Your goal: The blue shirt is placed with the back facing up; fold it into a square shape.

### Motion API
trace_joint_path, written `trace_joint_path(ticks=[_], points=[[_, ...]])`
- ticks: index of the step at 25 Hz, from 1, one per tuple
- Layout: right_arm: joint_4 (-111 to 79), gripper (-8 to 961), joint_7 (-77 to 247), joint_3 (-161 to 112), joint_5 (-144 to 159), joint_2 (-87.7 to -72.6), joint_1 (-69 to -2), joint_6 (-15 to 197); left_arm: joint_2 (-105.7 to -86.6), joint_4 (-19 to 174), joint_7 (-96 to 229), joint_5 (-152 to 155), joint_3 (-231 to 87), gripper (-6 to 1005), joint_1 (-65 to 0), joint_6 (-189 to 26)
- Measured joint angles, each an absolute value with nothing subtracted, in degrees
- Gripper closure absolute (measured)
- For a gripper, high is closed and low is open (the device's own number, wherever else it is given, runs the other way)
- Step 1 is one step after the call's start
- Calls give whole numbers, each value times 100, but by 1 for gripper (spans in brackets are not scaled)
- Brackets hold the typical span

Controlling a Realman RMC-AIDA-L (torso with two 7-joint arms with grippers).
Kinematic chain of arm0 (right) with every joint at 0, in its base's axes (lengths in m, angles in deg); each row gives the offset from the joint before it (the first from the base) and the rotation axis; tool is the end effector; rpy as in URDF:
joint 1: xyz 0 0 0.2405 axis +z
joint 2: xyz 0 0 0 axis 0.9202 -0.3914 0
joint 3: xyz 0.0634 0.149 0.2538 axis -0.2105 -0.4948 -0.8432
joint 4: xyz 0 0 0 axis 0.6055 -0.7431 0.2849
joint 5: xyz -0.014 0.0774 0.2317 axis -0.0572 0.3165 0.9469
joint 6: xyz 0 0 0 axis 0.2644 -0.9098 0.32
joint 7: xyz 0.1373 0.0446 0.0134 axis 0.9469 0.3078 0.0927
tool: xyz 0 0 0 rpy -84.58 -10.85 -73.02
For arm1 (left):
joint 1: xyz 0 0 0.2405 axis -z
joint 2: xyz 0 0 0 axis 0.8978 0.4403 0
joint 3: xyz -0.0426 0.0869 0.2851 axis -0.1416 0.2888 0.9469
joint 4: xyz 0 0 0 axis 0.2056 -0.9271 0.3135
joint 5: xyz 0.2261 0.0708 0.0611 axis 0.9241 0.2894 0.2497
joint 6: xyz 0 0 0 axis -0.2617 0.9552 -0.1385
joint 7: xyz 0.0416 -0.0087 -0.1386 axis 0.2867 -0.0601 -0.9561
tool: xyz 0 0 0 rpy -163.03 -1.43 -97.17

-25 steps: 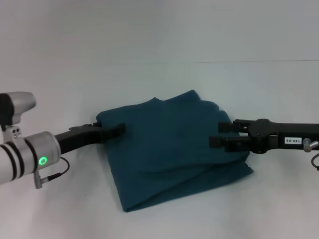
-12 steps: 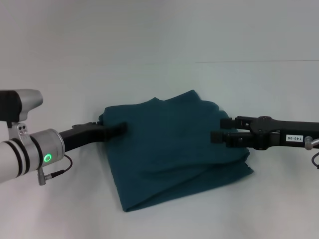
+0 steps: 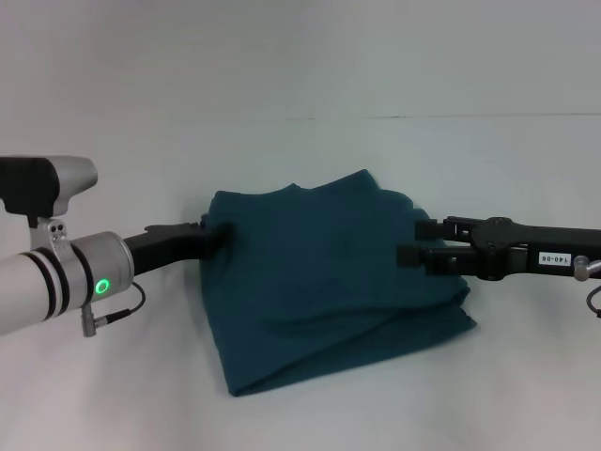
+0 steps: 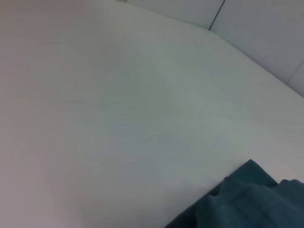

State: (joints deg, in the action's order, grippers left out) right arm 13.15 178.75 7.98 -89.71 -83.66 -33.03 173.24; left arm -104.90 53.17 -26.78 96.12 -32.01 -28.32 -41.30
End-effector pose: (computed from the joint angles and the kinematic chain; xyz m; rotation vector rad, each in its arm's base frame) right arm 0.3019 0.3938 -0.0141 -2.6988 1.0414 0.8370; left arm -0.3342 0.4341 -0.0938 -2.1855 -1.1864 -0.5248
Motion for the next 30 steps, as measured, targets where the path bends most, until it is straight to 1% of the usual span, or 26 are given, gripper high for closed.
trace_joint_path(ticks=[5, 9, 15, 22, 30], points=[[1314, 36, 17820, 795, -8972, -8374, -3303, 17310, -10476, 5323, -2683, 9612, -3193, 726, -2707, -4125], [1290, 36, 17754, 764, -8972, -8374, -3302, 17308, -10464, 5327, -2689, 9612, -3190, 911, -2541, -4131], [1282, 36, 17738, 707, -8972, -8374, -3308, 17310, -10444, 5320, -2694, 9611, -3134, 930, -2356, -4143], [1255, 36, 17657, 650, -8972, -8383, -3358, 17341, -10432, 5295, -2694, 9611, -3108, 929, -2186, -4151], [1253, 35, 17654, 641, -8968, -8383, -3373, 17350, -10413, 5266, -2666, 9611, -3111, 930, -2126, -4226]])
